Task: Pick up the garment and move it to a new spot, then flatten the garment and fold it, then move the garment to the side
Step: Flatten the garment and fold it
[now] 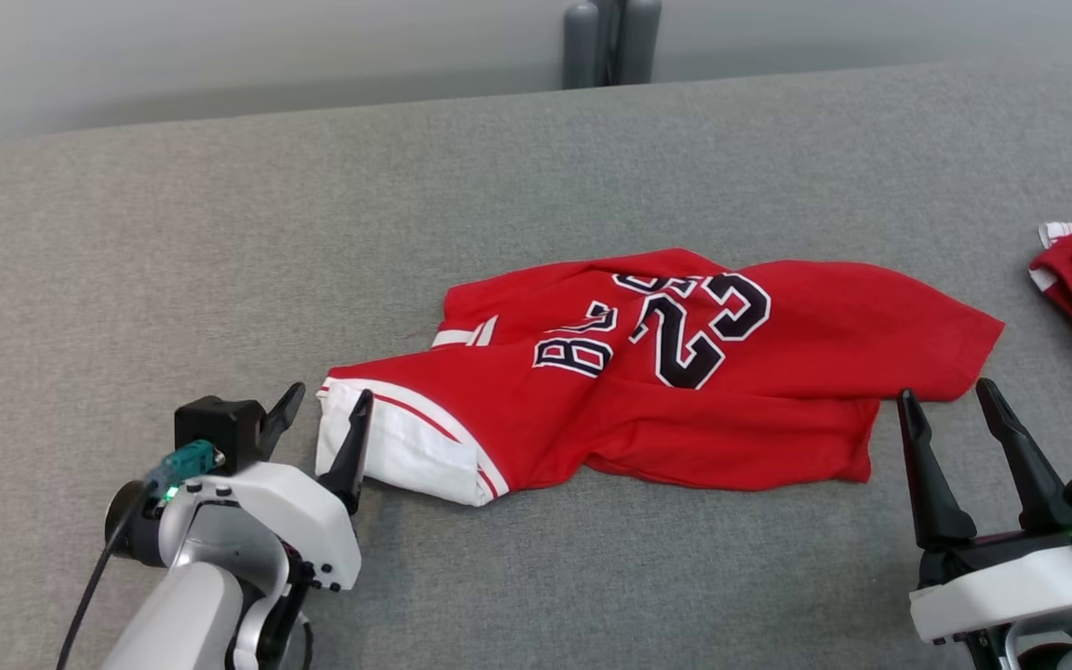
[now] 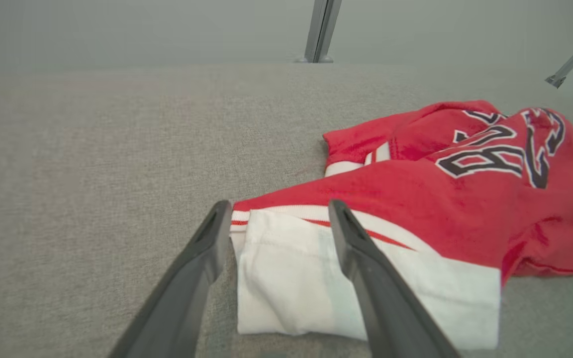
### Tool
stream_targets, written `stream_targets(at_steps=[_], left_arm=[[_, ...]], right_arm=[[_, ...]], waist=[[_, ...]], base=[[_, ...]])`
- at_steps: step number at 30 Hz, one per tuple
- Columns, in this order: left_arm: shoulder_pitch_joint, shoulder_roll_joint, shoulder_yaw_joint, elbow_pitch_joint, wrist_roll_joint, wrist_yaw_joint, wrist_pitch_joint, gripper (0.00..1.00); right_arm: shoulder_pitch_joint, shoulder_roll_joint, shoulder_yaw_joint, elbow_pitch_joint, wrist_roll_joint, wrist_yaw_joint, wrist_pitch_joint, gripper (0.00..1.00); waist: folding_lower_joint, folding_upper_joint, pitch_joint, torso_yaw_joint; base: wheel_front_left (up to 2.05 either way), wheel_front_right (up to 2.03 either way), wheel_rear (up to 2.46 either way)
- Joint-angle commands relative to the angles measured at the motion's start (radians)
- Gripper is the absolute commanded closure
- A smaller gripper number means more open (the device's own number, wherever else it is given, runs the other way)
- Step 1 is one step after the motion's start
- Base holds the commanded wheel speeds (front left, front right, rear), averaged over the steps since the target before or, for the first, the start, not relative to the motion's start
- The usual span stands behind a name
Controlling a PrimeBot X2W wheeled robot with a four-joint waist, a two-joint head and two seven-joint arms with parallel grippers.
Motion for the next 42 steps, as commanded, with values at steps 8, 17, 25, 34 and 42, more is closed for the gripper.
stream_targets(at_steps=[8,17,25,34,42], left_arm=[[-0.090,0.008,0.020,0.161,-0.081,-0.078,0.044,0.00],[-0.107,0.009,0.008,0.212,-0.100,-0.119,0.035,1.00],[-0.099,0.020,0.005,0.198,-0.085,-0.116,0.001,1.00],[-0.051,0.025,0.010,0.092,-0.077,-0.083,-0.037,1.00],[-0.038,0.020,-0.002,0.040,-0.078,-0.075,-0.032,1.00]], right_arm=[[-0.029,-0.007,-0.005,0.027,0.014,0.000,-0.026,0.00],[-0.038,-0.008,-0.005,0.041,0.018,0.000,-0.038,0.00],[-0.039,-0.007,-0.012,0.048,0.018,0.000,-0.041,0.00],[-0.017,-0.023,-0.042,0.155,0.020,0.000,-0.026,0.00],[-0.070,-0.023,0.047,0.359,0.055,0.000,-0.053,0.00]], waist=[[-0.0001,0.0000,0.042,-0.032],[-0.0001,0.0000,0.047,-0.031],[-0.0001,0.0000,0.042,-0.025],[-0.0001,0.0000,0.038,-0.004],[-0.0001,0.0000,0.056,0.023]], base=[[0.00,0.00,0.00],[0.00,0.00,0.00],[0.00,0.00,0.00],[0.00,0.00,0.00],[0.00,0.00,0.00]])
